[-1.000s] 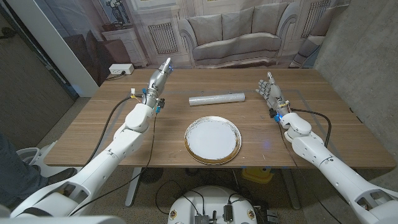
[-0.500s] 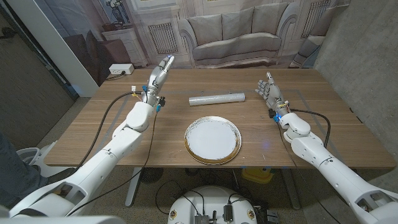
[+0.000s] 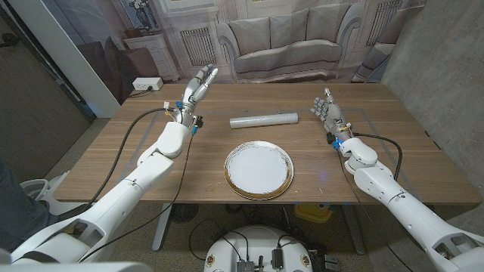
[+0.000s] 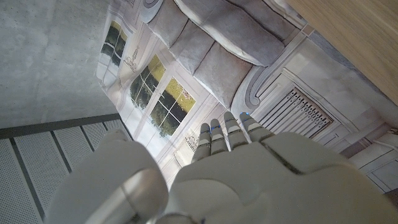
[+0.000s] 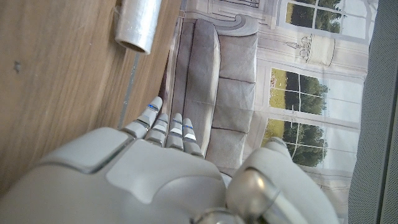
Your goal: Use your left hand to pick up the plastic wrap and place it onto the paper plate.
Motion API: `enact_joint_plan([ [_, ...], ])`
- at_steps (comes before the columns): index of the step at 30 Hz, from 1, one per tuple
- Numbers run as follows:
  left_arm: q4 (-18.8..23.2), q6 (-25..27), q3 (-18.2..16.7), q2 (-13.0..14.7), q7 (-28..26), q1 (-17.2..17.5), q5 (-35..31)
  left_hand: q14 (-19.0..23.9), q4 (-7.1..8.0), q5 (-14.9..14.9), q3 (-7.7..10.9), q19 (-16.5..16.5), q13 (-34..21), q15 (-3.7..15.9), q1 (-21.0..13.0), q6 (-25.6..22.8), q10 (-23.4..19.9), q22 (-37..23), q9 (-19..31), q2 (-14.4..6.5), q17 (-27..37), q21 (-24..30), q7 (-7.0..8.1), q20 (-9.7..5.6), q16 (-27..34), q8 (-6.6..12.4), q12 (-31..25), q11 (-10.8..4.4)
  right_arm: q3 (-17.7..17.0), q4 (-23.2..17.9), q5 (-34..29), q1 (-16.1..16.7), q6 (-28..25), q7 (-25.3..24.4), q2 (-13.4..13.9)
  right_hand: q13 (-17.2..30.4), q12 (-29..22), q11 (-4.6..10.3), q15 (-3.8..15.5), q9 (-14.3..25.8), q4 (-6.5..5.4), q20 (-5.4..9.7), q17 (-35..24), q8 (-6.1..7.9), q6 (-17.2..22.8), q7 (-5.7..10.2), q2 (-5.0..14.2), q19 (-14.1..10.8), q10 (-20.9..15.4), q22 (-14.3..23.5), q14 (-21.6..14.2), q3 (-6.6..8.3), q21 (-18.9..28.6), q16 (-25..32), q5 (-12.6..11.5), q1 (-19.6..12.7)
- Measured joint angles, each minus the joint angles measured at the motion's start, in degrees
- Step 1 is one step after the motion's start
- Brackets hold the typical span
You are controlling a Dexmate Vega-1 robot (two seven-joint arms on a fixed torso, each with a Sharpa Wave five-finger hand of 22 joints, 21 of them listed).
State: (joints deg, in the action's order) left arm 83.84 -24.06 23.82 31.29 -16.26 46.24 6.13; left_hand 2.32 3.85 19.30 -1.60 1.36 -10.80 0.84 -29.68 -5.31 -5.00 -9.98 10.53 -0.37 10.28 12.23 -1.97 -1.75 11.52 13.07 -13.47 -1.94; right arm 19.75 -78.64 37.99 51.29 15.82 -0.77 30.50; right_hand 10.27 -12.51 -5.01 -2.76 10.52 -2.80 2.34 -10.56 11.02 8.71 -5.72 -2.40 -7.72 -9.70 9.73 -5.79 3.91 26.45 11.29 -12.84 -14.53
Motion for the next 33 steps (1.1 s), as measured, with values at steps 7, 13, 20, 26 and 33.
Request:
enact_joint_plan([
  [7,0.87,1.47,0.68,0.37,-1.74,-0.64,-3.27,0.40,-0.14,0.10,-0.14,0.00,0.00,0.40,-0.23,-0.54,-0.50,0.00,0.00,-0.22,0.00,0.00,0.38,0.00,0.00,0.00,0.00,-0.50,-0.13,-0.01,0.10,0.13,0.29,-0.10,-0.01,0.00,0.00,0.00,-0.31,0.00,0.00,-0.32,0.00,0.00,0.00,0.00,0.00,-0.31,0.00,0.00,-0.31,0.00,0.00,0.00,0.00,0.00],
  [13,1.68,2.52,1.21,0.64,-2.68,-1.09,-5.12,0.90,-0.14,0.23,-0.14,-0.31,0.01,0.32,-0.76,-1.10,-0.80,0.00,0.00,-0.16,0.00,0.00,0.33,-0.31,0.00,0.00,0.00,-0.20,-0.20,-0.01,0.18,0.23,0.43,-0.12,-0.06,0.00,0.00,0.00,-0.31,0.00,0.00,-0.32,0.01,0.00,0.00,0.00,0.01,-0.31,0.00,0.00,-0.30,0.00,-0.49,0.00,0.00,0.01],
  [20,2.76,4.94,1.84,1.05,-4.03,-1.55,-8.25,1.10,-0.13,0.23,-0.14,-0.52,0.01,0.52,-0.90,-1.10,-1.11,0.00,0.00,-0.31,0.00,-0.44,0.33,-0.10,0.00,0.00,0.00,-0.51,-0.37,0.07,0.34,0.40,0.63,-0.12,-0.10,0.00,0.00,0.00,-0.09,0.00,0.00,-0.32,0.01,-0.01,0.00,0.00,0.32,-0.31,0.00,0.00,-0.52,0.00,-0.49,0.00,0.00,0.32],
  [26,3.68,6.60,2.38,1.39,-4.67,-1.93,-10.00,1.10,-0.37,0.23,-0.38,-0.51,0.01,0.52,-0.91,-1.56,-1.11,0.00,0.00,-0.30,0.00,-0.44,0.48,-0.10,0.00,0.00,0.00,-0.51,-0.46,0.15,0.43,0.52,0.72,-0.13,-0.12,0.00,0.00,0.32,-0.09,0.00,0.00,-0.32,0.01,-0.01,0.00,0.00,0.33,-0.31,-0.31,0.00,-0.52,0.00,-0.49,0.00,0.00,0.32],
  [33,4.54,8.01,2.95,1.81,-4.93,-2.45,-11.36,1.10,-0.37,0.23,-0.38,-0.51,0.02,0.52,-1.89,-1.61,-1.42,0.00,0.00,-0.25,0.00,-0.44,0.43,-0.10,0.00,0.00,0.00,-0.82,-0.55,0.25,0.57,0.67,0.98,-0.13,-0.20,0.00,0.00,0.32,-0.09,0.00,0.00,-0.31,0.01,-0.01,0.00,0.00,0.55,-0.30,-0.31,0.00,-0.52,0.00,-0.49,0.00,0.00,0.09],
])
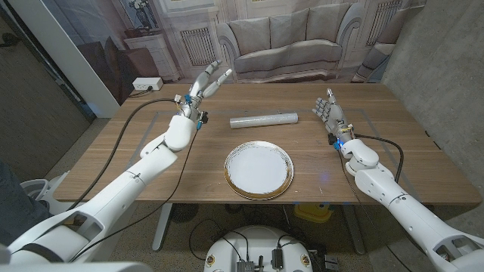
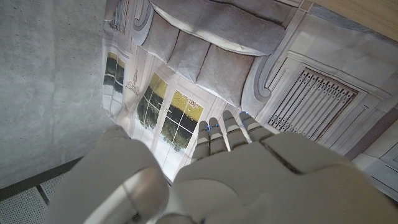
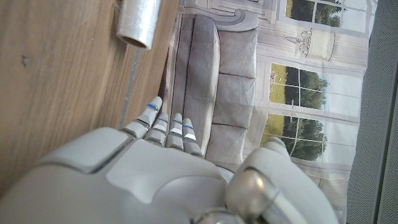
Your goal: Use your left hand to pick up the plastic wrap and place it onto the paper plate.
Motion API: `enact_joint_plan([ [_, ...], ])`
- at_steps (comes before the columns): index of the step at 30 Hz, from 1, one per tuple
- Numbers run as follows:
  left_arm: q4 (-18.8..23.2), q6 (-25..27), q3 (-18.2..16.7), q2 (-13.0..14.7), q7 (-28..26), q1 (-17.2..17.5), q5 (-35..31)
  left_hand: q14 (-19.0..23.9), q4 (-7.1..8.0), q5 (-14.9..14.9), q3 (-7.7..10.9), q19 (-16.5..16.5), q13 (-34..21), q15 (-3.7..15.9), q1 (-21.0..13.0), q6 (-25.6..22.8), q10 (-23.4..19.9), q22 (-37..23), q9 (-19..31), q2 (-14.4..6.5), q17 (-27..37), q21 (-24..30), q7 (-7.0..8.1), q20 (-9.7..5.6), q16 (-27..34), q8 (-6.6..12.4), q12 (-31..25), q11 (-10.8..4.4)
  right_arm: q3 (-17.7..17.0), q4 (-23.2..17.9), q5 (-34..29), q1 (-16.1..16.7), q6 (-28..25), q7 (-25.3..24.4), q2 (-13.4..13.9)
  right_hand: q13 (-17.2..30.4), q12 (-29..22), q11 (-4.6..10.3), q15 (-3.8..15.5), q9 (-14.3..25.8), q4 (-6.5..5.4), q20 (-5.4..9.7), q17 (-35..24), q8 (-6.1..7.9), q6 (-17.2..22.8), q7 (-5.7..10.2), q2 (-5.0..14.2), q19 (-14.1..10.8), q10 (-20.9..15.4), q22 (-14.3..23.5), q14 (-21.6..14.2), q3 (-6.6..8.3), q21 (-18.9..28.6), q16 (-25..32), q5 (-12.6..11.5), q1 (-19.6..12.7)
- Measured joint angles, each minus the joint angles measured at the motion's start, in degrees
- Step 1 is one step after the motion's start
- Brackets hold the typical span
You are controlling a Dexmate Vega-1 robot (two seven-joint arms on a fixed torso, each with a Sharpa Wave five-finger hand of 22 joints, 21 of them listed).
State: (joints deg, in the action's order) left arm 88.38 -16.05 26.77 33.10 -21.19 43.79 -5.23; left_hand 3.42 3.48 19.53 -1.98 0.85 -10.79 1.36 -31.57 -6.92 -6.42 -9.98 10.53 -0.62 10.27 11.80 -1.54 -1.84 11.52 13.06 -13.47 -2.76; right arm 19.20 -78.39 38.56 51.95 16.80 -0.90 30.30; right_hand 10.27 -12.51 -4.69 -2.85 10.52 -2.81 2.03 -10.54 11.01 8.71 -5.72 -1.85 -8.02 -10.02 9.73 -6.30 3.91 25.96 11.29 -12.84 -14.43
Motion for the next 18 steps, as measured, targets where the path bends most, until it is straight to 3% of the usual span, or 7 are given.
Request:
enact_joint_plan([
  [18,2.91,5.13,1.87,1.31,-0.39,-1.49,-4.74,0.62,-0.23,0.00,0.24,-0.41,0.00,0.62,-0.20,-0.72,-0.51,0.00,0.00,-0.22,0.00,0.00,0.31,0.00,0.00,0.00,0.00,-0.09,-0.21,0.54,0.34,0.07,0.56,0.38,-0.25,0.00,0.00,0.00,0.00,0.00,0.00,0.32,0.01,0.00,0.58,0.04,-0.01,-0.31,0.00,0.00,0.01,0.00,-0.67,0.00,0.00,-0.01],
])
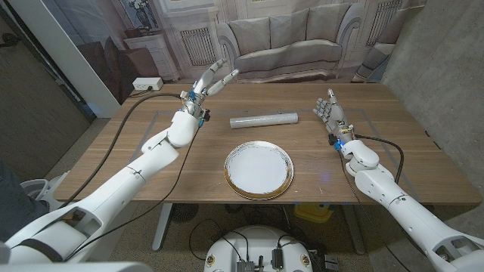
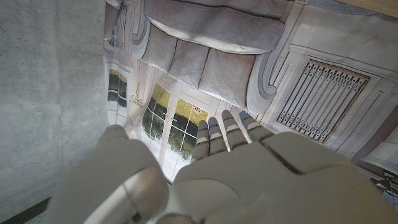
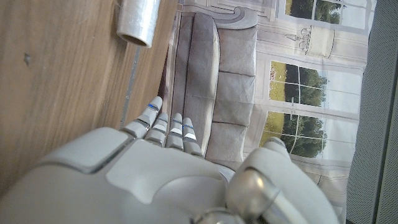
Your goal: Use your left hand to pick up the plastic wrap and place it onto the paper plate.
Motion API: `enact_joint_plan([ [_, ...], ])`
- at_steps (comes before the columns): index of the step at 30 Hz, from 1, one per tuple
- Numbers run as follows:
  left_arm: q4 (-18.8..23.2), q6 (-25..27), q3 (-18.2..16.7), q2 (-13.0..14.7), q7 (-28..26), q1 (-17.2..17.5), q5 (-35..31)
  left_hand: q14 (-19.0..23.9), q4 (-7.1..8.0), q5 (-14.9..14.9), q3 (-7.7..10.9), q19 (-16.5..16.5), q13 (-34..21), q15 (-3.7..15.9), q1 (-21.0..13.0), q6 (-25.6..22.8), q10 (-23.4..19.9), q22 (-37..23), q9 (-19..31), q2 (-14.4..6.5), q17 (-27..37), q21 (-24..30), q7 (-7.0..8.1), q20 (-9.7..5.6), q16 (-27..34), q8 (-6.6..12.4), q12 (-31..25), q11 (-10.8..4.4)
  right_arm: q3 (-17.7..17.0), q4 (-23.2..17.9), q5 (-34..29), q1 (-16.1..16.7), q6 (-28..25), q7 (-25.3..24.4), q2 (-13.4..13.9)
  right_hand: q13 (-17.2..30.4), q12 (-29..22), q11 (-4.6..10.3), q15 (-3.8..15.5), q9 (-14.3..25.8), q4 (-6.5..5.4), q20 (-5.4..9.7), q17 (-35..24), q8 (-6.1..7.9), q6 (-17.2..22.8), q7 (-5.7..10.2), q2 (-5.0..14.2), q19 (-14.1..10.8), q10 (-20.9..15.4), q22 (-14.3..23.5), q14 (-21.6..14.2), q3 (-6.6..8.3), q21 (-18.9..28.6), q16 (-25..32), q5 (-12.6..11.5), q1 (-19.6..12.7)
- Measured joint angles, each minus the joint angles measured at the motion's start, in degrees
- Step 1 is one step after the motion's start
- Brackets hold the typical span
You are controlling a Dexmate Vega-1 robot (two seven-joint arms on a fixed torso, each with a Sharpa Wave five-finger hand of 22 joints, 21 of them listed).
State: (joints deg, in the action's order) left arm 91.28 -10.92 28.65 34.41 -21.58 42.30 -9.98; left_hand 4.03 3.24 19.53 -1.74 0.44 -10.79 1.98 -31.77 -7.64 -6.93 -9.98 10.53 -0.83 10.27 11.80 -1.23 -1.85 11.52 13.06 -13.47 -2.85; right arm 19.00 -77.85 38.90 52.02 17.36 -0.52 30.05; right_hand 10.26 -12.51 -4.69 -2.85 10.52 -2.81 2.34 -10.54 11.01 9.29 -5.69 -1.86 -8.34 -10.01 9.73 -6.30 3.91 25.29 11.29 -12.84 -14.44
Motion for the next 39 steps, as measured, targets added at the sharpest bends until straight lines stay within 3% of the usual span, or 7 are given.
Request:
enact_joint_plan([
  [5,1.04,0.00,0.49,0.33,0.00,-0.32,-1.41,0.06,0.00,0.00,0.00,0.00,0.00,-0.06,-0.01,-0.21,-0.22,0.00,0.00,-0.01,0.00,0.00,0.21,0.00,0.00,0.00,0.00,-0.22,-0.02,0.13,0.04,-0.09,0.09,0.11,-0.03,0.00,0.00,0.00,0.00,0.00,0.24,-0.21,0.00,0.00,0.04,-0.04,0.00,-0.21,0.00,0.00,0.00,-0.24,0.00,0.00,0.00,0.00],
  [6,1.29,3.12,0.63,0.42,-0.07,-0.41,-2.25,0.30,0.00,0.00,0.00,0.00,0.00,-0.30,-0.16,-0.21,-0.31,0.00,0.00,-0.16,0.00,0.00,0.21,0.00,0.00,0.00,0.00,-0.31,-0.03,0.26,0.06,-0.16,0.12,0.16,-0.09,0.00,0.00,0.00,0.00,0.00,0.24,-0.21,0.00,0.00,0.04,-0.04,0.00,-0.21,0.00,0.00,0.00,-0.24,0.00,0.00,0.00,0.00],
  [28,5.11,11.34,3.38,1.14,0.90,-2.29,-7.20,0.71,-0.40,0.43,0.07,0.00,0.00,0.11,-0.82,-0.81,-0.92,0.00,0.00,-0.81,0.00,0.00,0.20,0.00,0.00,0.00,0.00,-0.51,-0.62,0.54,0.78,0.47,1.10,0.61,-0.16,0.00,0.00,0.00,0.01,0.00,0.23,-0.21,0.01,-0.02,0.03,-0.04,0.15,-0.21,0.00,0.00,-0.01,-0.23,-0.51,0.00,0.00,-0.16],
  [39,6.29,14.83,4.87,1.24,1.67,-3.32,-9.76,1.02,-0.55,0.43,-0.09,0.00,0.01,0.41,-1.23,-1.55,-1.84,0.00,0.00,-1.19,0.00,0.00,0.91,0.00,0.00,0.00,0.00,-0.83,-0.99,0.97,1.28,0.62,1.43,1.24,-0.13,0.00,0.23,0.00,0.21,0.00,0.23,-0.19,0.01,-0.02,0.03,-0.04,0.16,-0.63,0.00,0.00,-0.21,-0.23,-0.79,0.00,0.00,-0.17],
])
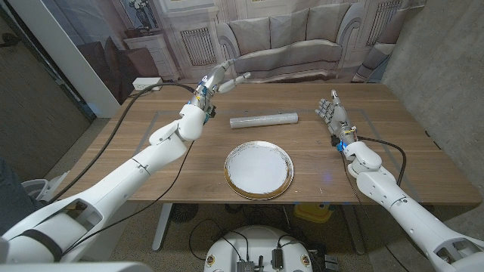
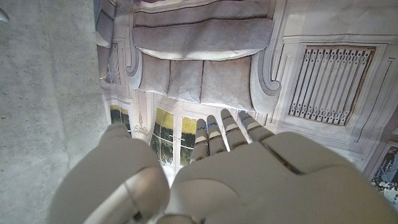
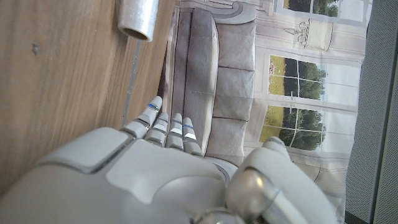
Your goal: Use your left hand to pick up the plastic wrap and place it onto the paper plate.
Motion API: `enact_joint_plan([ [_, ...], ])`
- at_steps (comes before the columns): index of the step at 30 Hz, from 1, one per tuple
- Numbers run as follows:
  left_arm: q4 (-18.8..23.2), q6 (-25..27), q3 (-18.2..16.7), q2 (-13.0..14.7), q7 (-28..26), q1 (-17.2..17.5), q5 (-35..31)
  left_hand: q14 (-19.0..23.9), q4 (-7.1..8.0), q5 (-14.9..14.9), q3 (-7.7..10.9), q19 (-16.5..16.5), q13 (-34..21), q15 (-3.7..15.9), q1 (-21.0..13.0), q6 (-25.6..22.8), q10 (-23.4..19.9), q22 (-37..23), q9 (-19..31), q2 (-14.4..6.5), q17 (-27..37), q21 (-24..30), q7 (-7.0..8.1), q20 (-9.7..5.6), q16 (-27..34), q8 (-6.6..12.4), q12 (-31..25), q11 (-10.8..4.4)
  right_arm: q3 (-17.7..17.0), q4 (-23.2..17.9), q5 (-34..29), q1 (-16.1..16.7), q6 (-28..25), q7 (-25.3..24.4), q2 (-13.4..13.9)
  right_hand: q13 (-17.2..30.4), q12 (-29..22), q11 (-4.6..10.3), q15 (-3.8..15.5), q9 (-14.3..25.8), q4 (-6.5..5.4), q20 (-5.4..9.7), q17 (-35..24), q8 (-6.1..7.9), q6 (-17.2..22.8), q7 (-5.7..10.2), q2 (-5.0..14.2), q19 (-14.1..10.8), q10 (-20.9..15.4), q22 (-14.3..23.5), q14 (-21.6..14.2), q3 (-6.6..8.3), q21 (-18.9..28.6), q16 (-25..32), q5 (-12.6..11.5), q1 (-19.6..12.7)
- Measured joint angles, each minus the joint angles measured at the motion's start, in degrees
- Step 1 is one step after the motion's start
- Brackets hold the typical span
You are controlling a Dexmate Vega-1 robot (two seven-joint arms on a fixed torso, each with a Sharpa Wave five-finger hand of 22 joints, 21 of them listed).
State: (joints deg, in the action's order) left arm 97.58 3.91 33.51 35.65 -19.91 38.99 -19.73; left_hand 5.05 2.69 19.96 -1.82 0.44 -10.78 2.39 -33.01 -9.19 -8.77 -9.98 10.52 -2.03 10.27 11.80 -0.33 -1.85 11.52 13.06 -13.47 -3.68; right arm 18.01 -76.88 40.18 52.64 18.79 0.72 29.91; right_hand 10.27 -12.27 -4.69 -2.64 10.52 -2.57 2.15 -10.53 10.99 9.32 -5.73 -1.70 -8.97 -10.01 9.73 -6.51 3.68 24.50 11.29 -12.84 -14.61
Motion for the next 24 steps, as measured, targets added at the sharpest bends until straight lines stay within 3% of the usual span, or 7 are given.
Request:
enact_joint_plan([
  [24,1.56,6.18,3.15,0.31,4.41,-2.87,-3.66,-0.20,-0.89,0.00,0.41,-0.51,0.00,-0.84,-1.95,-0.07,0.45,0.00,0.00,0.01,-0.16,-0.08,-0.51,0.12,-0.67,-0.57,0.85,0.43,-0.44,0.37,0.51,-0.06,0.28,0.59,0.23,0.00,-0.01,-0.32,0.00,0.00,0.16,0.18,0.00,0.00,0.00,0.00,0.14,-0.18,-0.32,0.00,0.00,-0.16,-0.57,0.00,0.00,-0.14],
])
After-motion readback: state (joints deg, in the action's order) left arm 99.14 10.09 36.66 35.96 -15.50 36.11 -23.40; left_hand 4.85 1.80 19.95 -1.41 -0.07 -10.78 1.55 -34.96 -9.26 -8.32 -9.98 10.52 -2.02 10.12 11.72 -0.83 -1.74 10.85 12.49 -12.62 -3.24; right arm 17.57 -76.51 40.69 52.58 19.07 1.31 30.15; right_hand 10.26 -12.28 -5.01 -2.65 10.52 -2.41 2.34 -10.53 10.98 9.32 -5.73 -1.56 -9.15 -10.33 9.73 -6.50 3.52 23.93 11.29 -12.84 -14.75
